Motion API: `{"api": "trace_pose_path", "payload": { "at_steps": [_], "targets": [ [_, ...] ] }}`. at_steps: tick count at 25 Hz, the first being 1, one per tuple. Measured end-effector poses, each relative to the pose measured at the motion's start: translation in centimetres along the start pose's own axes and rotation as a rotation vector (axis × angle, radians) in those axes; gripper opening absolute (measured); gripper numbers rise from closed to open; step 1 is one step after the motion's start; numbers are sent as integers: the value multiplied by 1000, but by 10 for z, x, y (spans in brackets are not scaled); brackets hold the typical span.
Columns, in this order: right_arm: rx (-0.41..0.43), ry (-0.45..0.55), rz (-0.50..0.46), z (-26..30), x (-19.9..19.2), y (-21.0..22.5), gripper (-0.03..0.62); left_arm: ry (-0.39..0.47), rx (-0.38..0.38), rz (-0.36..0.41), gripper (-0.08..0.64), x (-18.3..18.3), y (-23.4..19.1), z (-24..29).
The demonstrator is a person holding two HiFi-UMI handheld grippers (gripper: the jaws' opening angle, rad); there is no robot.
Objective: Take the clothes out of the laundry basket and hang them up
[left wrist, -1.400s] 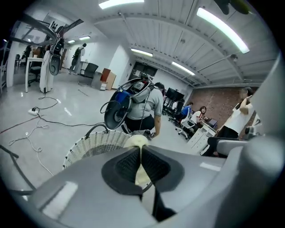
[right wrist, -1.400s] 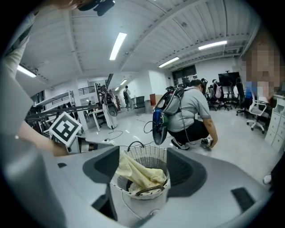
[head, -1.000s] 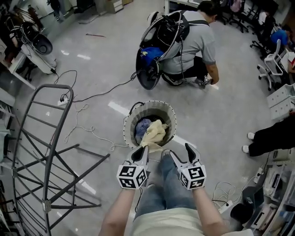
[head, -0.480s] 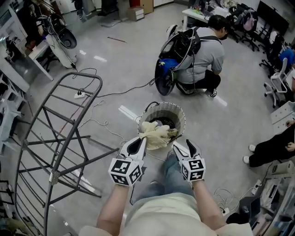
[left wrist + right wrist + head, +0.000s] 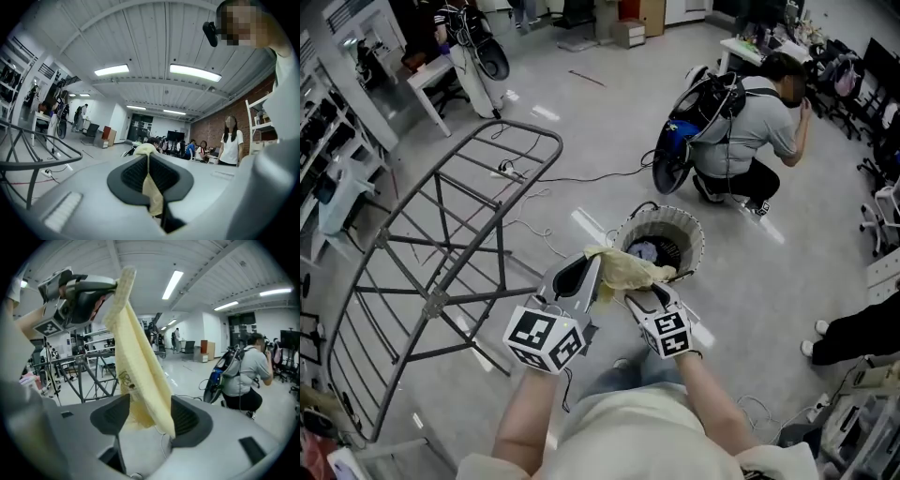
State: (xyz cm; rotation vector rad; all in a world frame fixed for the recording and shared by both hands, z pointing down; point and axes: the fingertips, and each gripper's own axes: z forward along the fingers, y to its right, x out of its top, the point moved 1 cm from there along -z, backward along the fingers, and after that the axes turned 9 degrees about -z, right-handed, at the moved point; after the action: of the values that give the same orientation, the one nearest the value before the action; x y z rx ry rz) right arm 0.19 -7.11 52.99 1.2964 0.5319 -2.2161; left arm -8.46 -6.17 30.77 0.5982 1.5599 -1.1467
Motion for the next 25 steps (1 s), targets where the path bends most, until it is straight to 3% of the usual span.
{"api": "trace_pose_path", "payload": {
  "at_steps": [5,6,10,11,20,25],
  "targets": [
    [132,82,-86,16,49,-35,282,73,49,43,16,30,14,-35],
    [152,104,-109,18,58,-41,259,81,70,57,15,31,13,-42],
    [188,191,-163,5,89,-51,34,88,197,83,17,20,9,-69],
    [205,207,-159,-1,95,-51,17,90,234,79,17,16,9,-76],
    [351,300,-203,-57,119,-56,11,93,563,38,18,-45,16,-148],
    [414,369,-249,-86,158,-80,11,91,703,-27,18,-73,27,-194]
  ]
}}
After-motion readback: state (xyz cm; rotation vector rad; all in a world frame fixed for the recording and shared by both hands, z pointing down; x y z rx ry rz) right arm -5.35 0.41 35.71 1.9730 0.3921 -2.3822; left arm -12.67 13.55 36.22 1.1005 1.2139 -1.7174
